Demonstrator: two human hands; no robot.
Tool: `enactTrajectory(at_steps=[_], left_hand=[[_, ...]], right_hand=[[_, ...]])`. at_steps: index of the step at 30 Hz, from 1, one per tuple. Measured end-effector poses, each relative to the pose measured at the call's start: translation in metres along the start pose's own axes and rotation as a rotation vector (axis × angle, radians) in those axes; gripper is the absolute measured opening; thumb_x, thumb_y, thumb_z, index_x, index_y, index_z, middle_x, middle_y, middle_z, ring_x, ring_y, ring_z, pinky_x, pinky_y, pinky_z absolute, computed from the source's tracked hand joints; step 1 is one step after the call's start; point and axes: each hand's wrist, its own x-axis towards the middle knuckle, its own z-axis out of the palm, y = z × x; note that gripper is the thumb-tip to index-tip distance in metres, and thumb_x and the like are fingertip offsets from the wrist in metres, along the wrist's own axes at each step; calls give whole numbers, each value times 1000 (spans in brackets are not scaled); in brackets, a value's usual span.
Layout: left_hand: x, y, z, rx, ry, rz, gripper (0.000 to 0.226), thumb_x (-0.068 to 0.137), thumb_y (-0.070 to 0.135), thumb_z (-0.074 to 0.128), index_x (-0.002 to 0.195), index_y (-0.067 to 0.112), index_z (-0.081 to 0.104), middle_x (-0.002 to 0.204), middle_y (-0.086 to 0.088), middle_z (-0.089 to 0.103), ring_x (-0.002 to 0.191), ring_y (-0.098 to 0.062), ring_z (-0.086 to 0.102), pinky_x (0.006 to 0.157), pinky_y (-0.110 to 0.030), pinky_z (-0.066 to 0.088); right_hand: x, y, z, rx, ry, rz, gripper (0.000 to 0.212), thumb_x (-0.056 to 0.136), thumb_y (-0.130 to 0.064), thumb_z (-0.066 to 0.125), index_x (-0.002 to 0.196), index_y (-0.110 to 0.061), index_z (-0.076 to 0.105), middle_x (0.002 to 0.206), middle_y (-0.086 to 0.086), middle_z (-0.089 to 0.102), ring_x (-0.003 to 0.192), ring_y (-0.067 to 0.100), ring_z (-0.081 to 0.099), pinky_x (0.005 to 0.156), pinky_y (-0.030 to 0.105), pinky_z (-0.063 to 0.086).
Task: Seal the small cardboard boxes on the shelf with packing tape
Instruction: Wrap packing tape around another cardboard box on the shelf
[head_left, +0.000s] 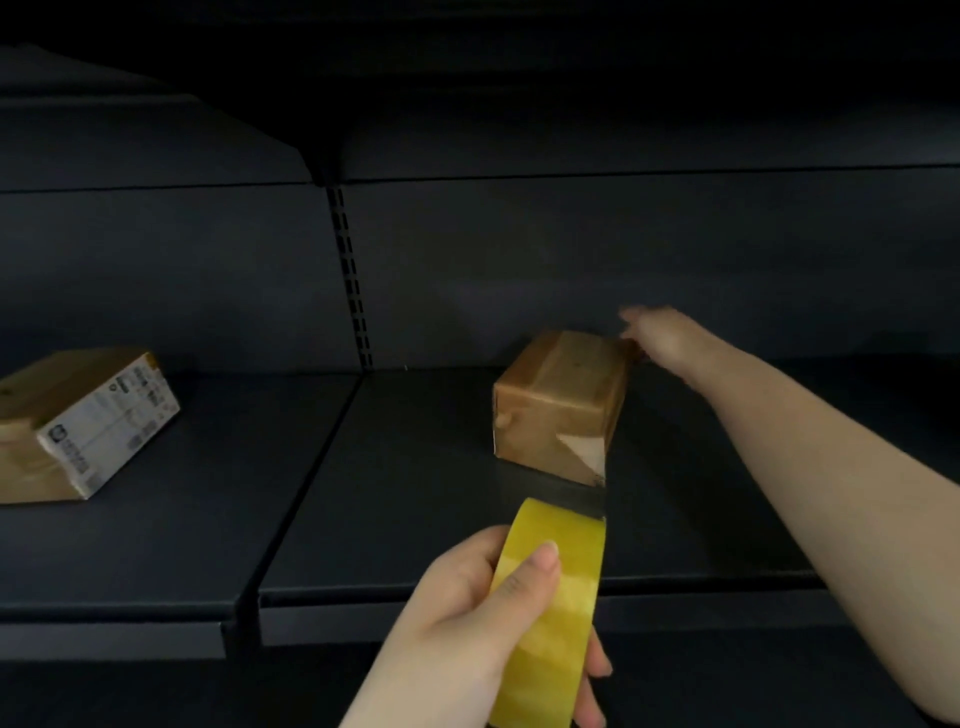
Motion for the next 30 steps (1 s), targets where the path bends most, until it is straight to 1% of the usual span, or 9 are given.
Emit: enactTrajectory(at_steps=[4, 6, 8, 10, 13, 20, 23, 28, 30], left_hand=[[-1, 0, -3, 1, -8, -11, 36, 59, 44, 68, 85, 19, 72, 62, -13, 69, 50, -23, 65, 53, -30, 56], [-1, 0, -5, 10, -5, -1, 37, 59, 44, 68, 85, 18, 72, 62, -13, 69, 50, -22, 65, 52, -30, 55], [-2, 0, -8, 19, -6, -1, 38, 60, 44, 67, 86, 17, 71, 63, -13, 69, 50, -22, 64, 52, -30, 54], [-5, 1, -13, 22, -10, -8, 38, 59, 45, 69, 86, 19, 72, 68, -14, 70, 57, -22, 65, 56, -30, 55], [-9, 3, -19, -34, -11, -13, 41, 59, 44, 74, 88, 15, 73, 83, -23, 70, 67, -29, 65, 61, -33, 56], [-6, -3, -8, 13, -36, -20, 44, 53, 44, 69, 89, 20, 74, 75, -14, 72, 66, -23, 69, 67, -32, 52], [3, -2, 6, 114, -54, 63, 40, 67, 40, 64, 99, 18, 65, 70, -12, 72, 61, -19, 69, 58, -24, 53], [35, 18, 20, 265, 25, 194, 29, 81, 45, 56, 95, 20, 61, 65, -4, 72, 55, -15, 68, 51, -21, 53], [47, 21, 18, 275, 16, 169, 22, 84, 36, 53, 96, 19, 60, 66, -2, 73, 58, -13, 69, 51, -20, 54]], right_hand=[[-14, -7, -3, -304, 13, 19, 68, 93, -58, 25, 145, -14, 26, 150, 11, 30, 134, 29, 31, 112, 43, 20], [-34, -16, 1, -504, 6, -164, 71, 91, -63, 19, 147, -19, 22, 154, 6, 23, 140, 25, 21, 115, 48, 6], [-57, -22, 15, -637, -159, -404, 69, 91, -61, 14, 148, -21, 14, 157, 1, 11, 143, 16, 8, 113, 42, -4], [-72, -20, 27, -746, -320, -487, 68, 92, -58, 13, 148, -20, 5, 157, -2, 0, 143, 11, -1, 113, 37, -9], [-74, -17, 27, -745, -357, -474, 64, 95, -53, 16, 148, -20, 3, 157, -4, -2, 142, 7, -3, 114, 33, -10], [-63, -3, 17, -729, -396, -573, 68, 89, -57, 21, 147, -26, 4, 156, -7, -1, 138, 0, -3, 110, 25, -12], [-52, 0, 6, -661, -479, -598, 72, 82, -61, 24, 146, -32, 8, 154, -14, 2, 132, -8, -7, 106, 22, -14], [-21, 0, -15, -693, -590, -530, 72, 78, -64, 26, 144, -41, 8, 154, -18, 2, 136, -1, -13, 109, 30, -11], [-11, 1, -16, -720, -571, -524, 74, 77, -64, 25, 145, -39, 7, 155, -14, -1, 138, 2, -12, 109, 31, -11]])
